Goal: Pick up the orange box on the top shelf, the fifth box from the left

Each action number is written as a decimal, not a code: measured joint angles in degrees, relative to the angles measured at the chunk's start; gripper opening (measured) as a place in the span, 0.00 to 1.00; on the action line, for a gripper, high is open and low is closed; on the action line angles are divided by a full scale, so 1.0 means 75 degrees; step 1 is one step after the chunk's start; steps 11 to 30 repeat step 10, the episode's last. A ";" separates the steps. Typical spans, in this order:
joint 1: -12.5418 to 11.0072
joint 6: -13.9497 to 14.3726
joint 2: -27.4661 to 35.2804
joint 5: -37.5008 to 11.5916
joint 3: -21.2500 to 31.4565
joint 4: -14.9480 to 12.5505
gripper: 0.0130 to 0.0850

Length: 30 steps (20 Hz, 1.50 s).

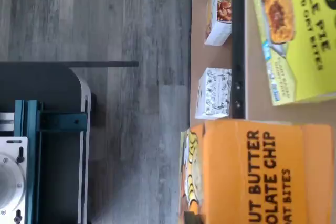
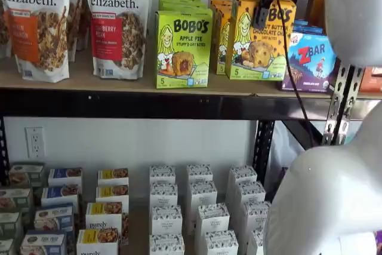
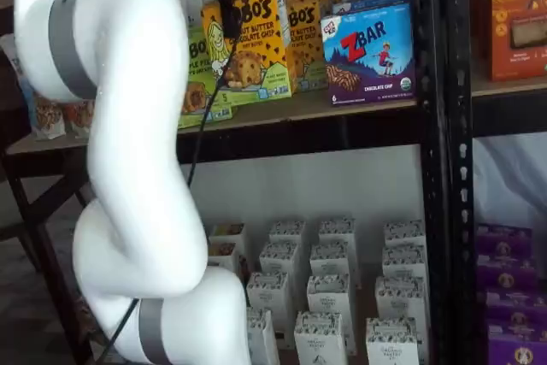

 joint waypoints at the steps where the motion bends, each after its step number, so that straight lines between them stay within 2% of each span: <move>1: 0.0043 0.0030 -0.0109 -0.0059 0.0140 -0.0031 0.33; 10: 0.0330 0.0278 -0.0815 -0.0489 0.1079 -0.0089 0.33; 30: 0.0330 0.0278 -0.0815 -0.0489 0.1079 -0.0089 0.33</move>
